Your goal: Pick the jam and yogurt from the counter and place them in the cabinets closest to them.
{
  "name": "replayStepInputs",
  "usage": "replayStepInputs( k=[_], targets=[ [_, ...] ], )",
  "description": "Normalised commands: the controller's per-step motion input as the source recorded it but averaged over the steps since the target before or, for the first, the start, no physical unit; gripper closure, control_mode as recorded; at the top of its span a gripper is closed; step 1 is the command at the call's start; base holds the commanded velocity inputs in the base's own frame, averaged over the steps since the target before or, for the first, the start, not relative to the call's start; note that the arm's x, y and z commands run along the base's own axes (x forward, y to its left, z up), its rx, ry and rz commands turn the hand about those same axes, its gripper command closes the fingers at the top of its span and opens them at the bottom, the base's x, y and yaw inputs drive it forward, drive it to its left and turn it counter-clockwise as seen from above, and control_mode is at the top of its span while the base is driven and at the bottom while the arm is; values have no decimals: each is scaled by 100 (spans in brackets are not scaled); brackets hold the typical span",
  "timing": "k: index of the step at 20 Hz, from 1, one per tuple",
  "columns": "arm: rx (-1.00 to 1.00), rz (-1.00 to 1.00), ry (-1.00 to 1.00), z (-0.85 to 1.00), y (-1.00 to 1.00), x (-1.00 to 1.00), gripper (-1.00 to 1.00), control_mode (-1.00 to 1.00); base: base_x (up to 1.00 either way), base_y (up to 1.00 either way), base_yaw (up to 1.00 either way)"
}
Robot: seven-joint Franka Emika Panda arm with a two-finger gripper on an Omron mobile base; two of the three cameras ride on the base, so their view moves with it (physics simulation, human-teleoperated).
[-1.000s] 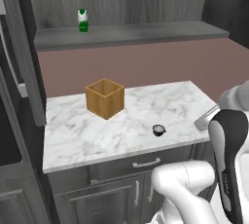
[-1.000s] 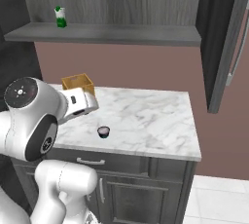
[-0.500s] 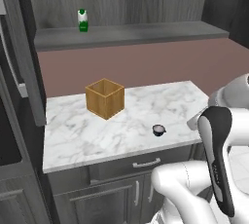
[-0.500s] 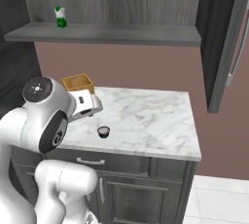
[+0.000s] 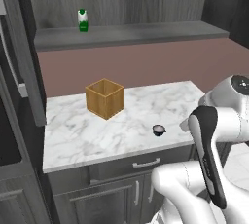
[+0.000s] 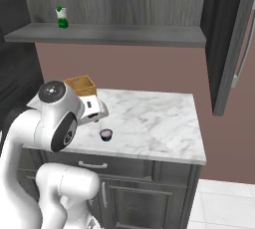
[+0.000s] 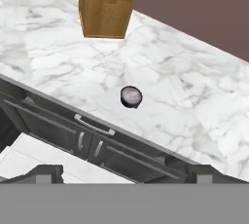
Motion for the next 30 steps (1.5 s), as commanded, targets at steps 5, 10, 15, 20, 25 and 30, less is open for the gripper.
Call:
replayStepInputs(
  k=[5, 10, 15, 20, 25, 30],
  targets=[
    [0, 0, -3, -54, 7, 18, -100, -100, 0, 0, 0],
    [0, 0, -4, -56, 9, 20, -100, -100, 0, 0, 0],
    [0, 0, -6, -56, 10, 25, -100, -100, 0, 0, 0],
    [0, 0, -8, -55, 7, 26, -100, -100, 0, 0, 0],
    [0, 0, -8, -54, 3, 32, -100, -100, 0, 0, 0],
    [0, 0, -7, -53, 2, 35, -100, -100, 0, 0, 0]
  ],
)
